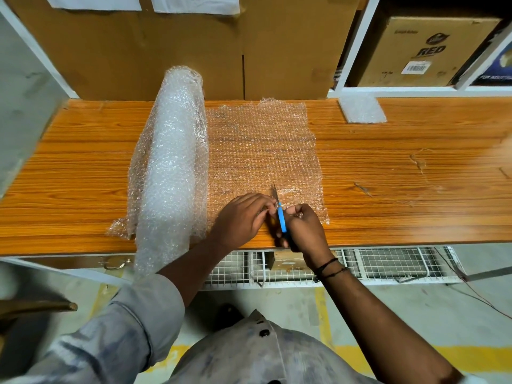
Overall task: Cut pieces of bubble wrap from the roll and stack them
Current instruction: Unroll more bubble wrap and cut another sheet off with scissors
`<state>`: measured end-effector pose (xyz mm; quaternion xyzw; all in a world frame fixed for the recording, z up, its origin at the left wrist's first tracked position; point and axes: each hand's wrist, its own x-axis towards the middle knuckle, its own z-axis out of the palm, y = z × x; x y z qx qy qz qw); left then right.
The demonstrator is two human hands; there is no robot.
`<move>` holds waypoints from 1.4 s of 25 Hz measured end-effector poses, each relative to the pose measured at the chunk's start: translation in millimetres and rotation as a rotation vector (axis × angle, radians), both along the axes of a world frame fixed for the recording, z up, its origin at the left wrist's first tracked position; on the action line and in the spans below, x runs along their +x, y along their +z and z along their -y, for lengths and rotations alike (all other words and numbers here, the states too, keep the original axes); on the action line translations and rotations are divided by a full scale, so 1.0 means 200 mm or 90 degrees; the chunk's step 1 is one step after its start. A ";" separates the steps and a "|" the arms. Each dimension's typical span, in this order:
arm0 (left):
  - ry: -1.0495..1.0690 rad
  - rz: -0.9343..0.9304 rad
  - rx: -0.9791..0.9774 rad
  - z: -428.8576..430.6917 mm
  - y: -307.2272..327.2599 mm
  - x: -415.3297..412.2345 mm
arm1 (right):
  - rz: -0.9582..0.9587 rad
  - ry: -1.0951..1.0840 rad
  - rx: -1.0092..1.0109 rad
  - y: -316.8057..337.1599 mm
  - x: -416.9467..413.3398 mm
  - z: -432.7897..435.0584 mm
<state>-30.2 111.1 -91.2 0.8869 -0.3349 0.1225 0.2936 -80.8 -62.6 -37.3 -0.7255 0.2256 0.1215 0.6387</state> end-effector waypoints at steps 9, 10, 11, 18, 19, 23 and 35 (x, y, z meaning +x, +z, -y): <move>0.004 -0.003 0.005 0.00 0.00 0.01 | 0.022 -0.008 -0.026 -0.01 0.06 -0.01; 0.005 0.003 0.004 -0.01 0.00 0.01 | 0.017 -0.007 -0.035 -0.01 0.07 -0.01; 0.007 0.010 0.003 -0.01 0.00 0.00 | 0.009 -0.007 -0.036 -0.01 0.07 -0.01; 0.015 0.026 -0.003 -0.01 0.00 0.00 | 0.000 -0.004 -0.016 0.02 0.12 0.00; 0.013 0.024 -0.004 -0.01 0.00 0.00 | -0.001 -0.007 -0.014 0.02 0.12 0.00; 0.011 0.011 -0.005 -0.02 0.00 0.00 | -0.029 -0.017 0.019 0.03 0.15 -0.01; -0.002 0.006 -0.010 -0.03 -0.01 0.01 | -0.032 -0.012 0.002 -0.03 0.22 -0.01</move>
